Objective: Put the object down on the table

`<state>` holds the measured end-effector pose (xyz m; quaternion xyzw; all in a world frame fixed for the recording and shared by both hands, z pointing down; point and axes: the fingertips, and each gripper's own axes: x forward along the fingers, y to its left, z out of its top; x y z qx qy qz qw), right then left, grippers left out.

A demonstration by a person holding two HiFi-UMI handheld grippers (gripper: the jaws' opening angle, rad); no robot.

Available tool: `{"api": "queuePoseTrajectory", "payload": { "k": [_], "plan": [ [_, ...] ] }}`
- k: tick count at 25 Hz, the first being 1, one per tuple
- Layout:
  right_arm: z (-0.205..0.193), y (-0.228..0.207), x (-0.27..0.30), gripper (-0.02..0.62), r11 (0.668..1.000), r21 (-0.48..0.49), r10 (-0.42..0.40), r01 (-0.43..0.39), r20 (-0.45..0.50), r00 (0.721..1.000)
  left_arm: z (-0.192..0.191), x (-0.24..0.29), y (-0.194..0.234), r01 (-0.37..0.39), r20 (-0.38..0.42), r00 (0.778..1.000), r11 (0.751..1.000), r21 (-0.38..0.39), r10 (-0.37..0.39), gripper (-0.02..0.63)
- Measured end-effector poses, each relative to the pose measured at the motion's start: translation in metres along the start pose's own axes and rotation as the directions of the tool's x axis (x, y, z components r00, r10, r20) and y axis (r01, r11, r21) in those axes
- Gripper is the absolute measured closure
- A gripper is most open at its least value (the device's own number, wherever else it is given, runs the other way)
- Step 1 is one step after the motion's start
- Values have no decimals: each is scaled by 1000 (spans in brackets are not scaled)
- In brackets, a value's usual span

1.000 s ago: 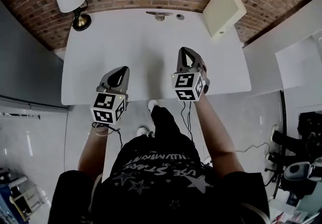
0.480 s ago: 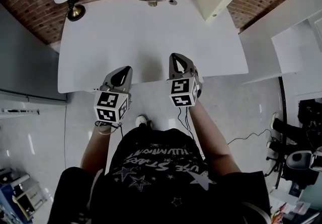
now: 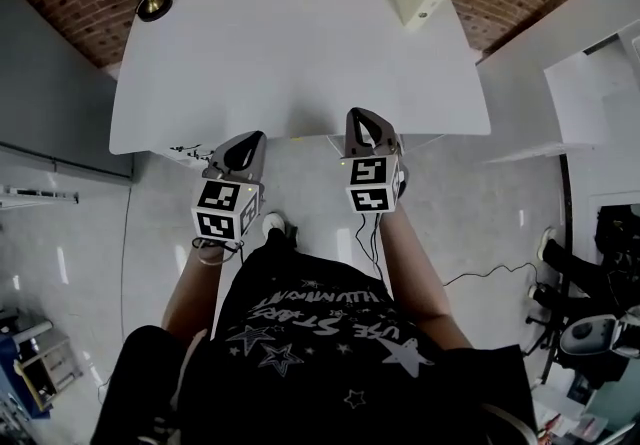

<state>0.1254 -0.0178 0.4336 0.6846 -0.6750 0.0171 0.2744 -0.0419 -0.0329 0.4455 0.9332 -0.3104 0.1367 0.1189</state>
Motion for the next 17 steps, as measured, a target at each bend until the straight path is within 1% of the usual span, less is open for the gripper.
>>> {"api": "queuePoseTrajectory", "payload": {
  "k": [4,7,11,17],
  "plan": [
    [-14,-13,-30,594,1000,-20,-19,19,8,1000,-4,-5,-33,-3,4,1000,1000,5,3,584],
    [-25,-20,-49,594,999,-29,-23,24,15,1000,0,-9,-56,-8,24,1000,1000,16,7,584],
    [-42,-24,-76,594,1000,-5,-11,11,28,1000,-3,-19,-88,-9,36,999,999,33,8,584],
    [-72,-29,-138,594,999,37,7,-8,11,1000,-20,-51,-138,-16,11,1000,1000,20,16,584]
  ]
}}
